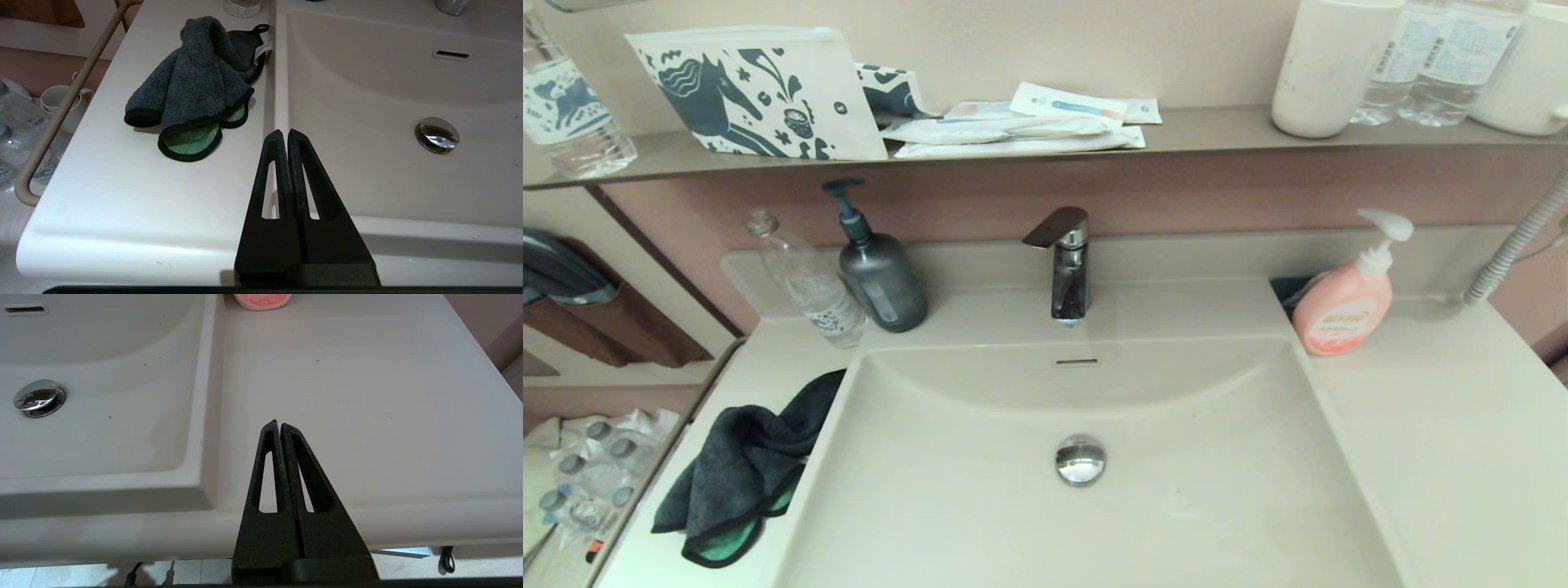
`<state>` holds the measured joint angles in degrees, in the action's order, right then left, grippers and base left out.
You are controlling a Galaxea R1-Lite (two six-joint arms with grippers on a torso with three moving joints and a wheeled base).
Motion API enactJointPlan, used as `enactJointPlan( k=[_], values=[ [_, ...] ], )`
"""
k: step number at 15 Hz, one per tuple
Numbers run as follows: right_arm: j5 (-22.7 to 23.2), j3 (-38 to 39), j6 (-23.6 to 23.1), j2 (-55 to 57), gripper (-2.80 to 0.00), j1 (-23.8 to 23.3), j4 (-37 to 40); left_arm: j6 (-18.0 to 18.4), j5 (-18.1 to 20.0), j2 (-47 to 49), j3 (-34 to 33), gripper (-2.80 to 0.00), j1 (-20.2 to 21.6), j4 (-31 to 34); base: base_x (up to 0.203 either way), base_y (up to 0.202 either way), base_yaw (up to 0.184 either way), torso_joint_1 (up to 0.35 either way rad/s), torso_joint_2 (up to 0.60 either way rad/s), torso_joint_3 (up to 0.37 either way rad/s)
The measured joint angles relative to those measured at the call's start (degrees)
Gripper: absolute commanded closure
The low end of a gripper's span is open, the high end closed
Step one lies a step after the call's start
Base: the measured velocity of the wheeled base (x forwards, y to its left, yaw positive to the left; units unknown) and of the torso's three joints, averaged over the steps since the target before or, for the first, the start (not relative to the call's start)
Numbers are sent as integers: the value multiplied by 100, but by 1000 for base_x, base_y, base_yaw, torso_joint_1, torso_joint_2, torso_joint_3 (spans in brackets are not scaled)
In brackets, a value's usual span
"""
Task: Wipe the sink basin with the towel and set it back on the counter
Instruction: Turn on the faucet
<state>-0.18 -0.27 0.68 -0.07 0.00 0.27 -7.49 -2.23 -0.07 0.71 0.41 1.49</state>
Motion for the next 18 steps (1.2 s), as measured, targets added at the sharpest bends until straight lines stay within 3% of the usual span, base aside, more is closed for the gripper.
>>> enactJointPlan(
  k=[11, 18],
  values=[
    [2, -66, -27, 0, 0, 0, 44, -1, -2, 0, 0, 0, 0, 0, 0, 0, 0, 0, 0, 0],
    [33, -1799, -32, 1157, 0, 0, 341, -1, -2, 0, 0, 0, 0, -3, 0, 0, 0, 0, 0, 0]
  ],
)
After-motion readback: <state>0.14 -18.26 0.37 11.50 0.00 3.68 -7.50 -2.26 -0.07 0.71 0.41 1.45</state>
